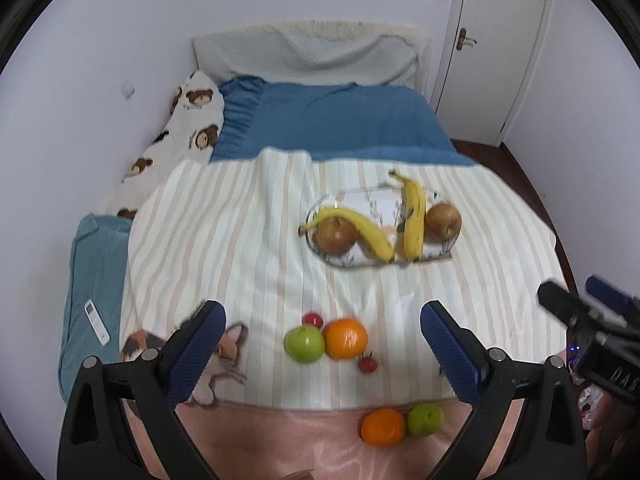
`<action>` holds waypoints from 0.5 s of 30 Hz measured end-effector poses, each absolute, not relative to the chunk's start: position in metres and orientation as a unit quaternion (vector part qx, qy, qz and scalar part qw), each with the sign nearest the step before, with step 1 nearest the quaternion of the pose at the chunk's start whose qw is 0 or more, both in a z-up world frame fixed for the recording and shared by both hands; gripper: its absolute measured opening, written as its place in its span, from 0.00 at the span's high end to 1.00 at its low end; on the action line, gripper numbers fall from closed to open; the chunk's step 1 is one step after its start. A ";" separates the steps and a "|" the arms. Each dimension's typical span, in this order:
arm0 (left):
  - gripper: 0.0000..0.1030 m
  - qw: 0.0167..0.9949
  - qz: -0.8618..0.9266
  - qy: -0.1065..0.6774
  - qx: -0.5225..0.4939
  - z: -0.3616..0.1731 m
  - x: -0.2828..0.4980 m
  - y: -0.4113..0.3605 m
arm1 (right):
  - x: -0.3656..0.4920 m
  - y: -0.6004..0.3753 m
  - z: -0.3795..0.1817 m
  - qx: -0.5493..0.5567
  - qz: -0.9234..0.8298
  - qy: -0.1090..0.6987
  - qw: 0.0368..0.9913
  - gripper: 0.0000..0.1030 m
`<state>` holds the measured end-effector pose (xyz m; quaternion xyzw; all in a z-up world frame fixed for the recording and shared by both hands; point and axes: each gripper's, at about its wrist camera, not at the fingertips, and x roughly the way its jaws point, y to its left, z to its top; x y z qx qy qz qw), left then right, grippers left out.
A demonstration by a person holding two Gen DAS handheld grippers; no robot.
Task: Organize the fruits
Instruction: 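Withdraw both tools from the plate back toward the remaining fruit, then grasp the tangerine with the left tool while the right tool grasps the green apple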
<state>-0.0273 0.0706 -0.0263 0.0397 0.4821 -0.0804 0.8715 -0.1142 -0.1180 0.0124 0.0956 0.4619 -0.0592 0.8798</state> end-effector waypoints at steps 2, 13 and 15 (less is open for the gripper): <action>0.03 0.859 -0.077 0.505 0.045 -0.048 -0.035 0.073 | -0.122 -0.118 -0.014 0.113 -0.044 0.497 0.859 0.03; 0.03 0.762 -0.055 0.640 0.078 -0.174 -0.064 0.075 | -0.160 -0.127 -0.222 0.295 -0.001 0.679 0.672 0.18; 0.03 0.749 -0.055 0.656 0.076 -0.190 -0.068 0.075 | -0.163 -0.126 -0.239 0.309 -0.005 0.685 0.660 0.25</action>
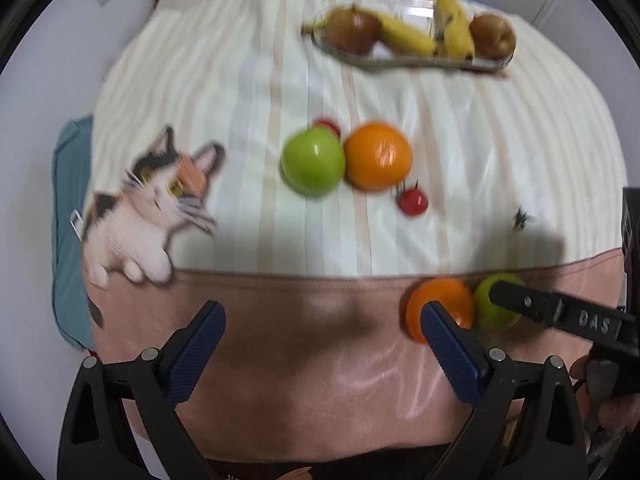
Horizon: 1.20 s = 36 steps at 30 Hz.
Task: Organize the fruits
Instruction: 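Grasp the tangerine with the left tool while the right tool grasps the green apple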
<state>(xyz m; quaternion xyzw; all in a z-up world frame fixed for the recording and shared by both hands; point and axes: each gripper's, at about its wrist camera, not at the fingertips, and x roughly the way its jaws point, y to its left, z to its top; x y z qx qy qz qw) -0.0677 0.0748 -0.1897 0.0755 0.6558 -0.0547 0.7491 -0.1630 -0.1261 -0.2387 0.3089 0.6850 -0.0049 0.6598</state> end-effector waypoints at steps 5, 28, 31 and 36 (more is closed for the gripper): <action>0.03 0.720 -0.074 0.688 0.061 -0.212 -0.073 0.068 | -0.160 -0.118 -0.260 0.292 -0.013 0.694 0.658 0.39; 0.41 0.688 -0.137 0.696 0.153 -0.251 -0.098 0.010 | -0.163 -0.128 -0.221 0.186 -0.019 0.690 0.699 0.39; 0.40 0.689 -0.116 0.702 0.137 -0.253 -0.096 0.031 | -0.158 -0.108 -0.231 0.166 0.011 0.704 0.690 0.39; 0.39 0.682 -0.101 0.718 0.098 -0.265 -0.097 0.045 | -0.152 -0.083 -0.248 0.121 0.024 0.714 0.690 0.39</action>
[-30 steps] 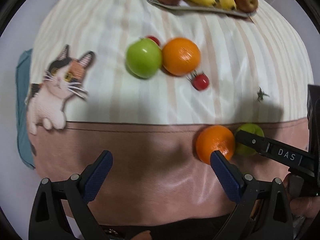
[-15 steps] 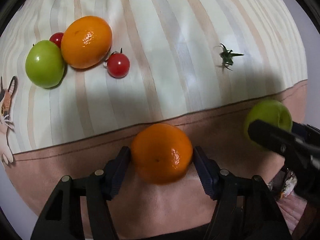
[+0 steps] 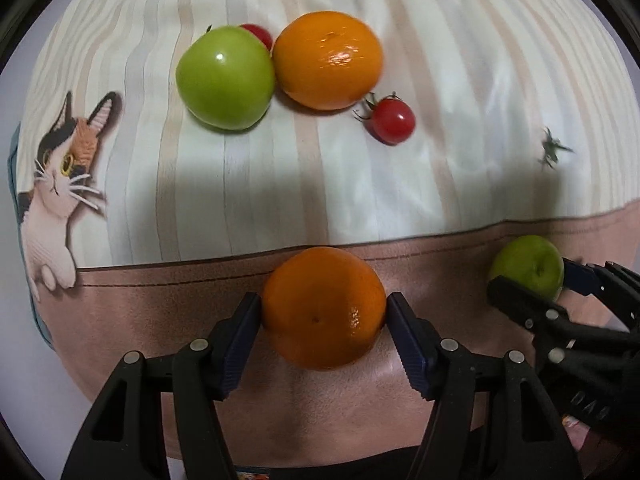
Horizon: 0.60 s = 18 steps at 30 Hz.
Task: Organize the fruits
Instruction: 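Grasp the tangerine with the left tool while the right tool grasps the green apple, then carry the tangerine and green apple over the plate with both tools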
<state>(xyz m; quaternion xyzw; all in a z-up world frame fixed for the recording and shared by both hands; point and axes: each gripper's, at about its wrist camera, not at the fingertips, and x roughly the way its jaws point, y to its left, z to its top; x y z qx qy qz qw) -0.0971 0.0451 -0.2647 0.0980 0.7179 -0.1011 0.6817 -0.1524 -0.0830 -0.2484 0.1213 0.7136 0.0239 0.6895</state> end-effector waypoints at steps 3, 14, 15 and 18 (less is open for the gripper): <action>0.39 0.683 -0.098 0.718 0.089 -0.270 -0.096 0.047 | -0.146 -0.082 -0.252 0.116 0.023 0.714 0.690 0.39; 0.41 0.710 -0.104 0.691 0.091 -0.241 -0.081 0.046 | -0.144 -0.100 -0.240 0.142 0.025 0.703 0.696 0.39; 0.41 0.712 -0.108 0.688 0.088 -0.235 -0.077 0.044 | -0.141 -0.104 -0.235 0.146 0.024 0.698 0.701 0.39; 0.41 0.725 -0.123 0.674 0.078 -0.209 -0.067 0.039 | -0.132 -0.118 -0.217 0.159 0.025 0.682 0.713 0.39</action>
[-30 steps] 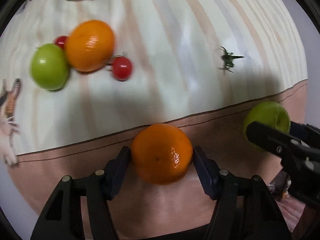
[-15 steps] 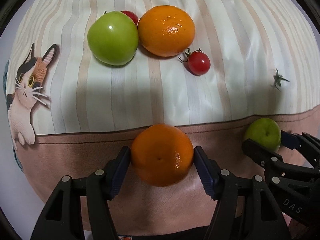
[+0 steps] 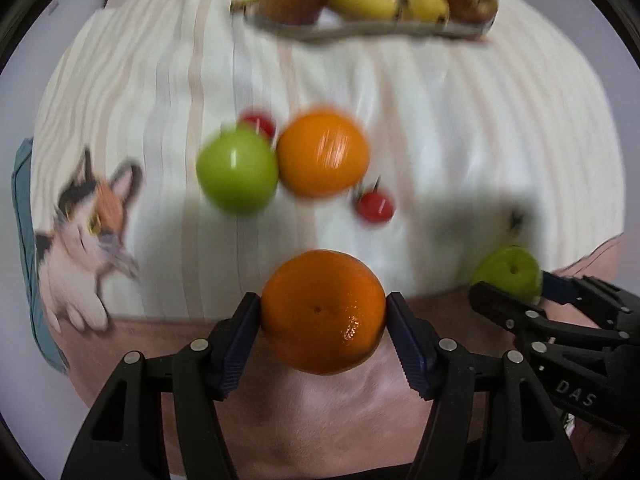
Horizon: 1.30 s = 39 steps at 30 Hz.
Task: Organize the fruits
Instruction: 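Carry the tangerine and green apple over the plate with both tools, then lower the tangerine and green apple onto the plate and open both tools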
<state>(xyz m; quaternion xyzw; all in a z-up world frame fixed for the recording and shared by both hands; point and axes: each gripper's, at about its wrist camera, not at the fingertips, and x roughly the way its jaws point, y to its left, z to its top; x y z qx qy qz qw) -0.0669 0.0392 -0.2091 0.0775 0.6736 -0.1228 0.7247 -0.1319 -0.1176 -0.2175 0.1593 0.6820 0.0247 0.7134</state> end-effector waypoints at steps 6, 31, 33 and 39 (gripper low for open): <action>0.41 0.757 -0.152 0.632 0.064 -0.154 -0.011 0.022 | -0.081 -0.139 -0.166 0.184 0.024 0.628 0.756 0.39; 0.40 0.647 -0.223 0.724 0.090 -0.210 0.291 -0.049 | 0.117 -0.117 -0.171 0.227 -0.072 0.517 0.822 0.39; 0.40 0.639 -0.223 0.730 0.095 -0.219 0.291 -0.050 | 0.120 -0.118 -0.175 0.232 -0.069 0.522 0.818 0.39; 0.39 0.634 -0.220 0.735 0.100 -0.232 0.284 -0.048 | 0.126 -0.115 -0.180 0.228 -0.067 0.526 0.817 0.38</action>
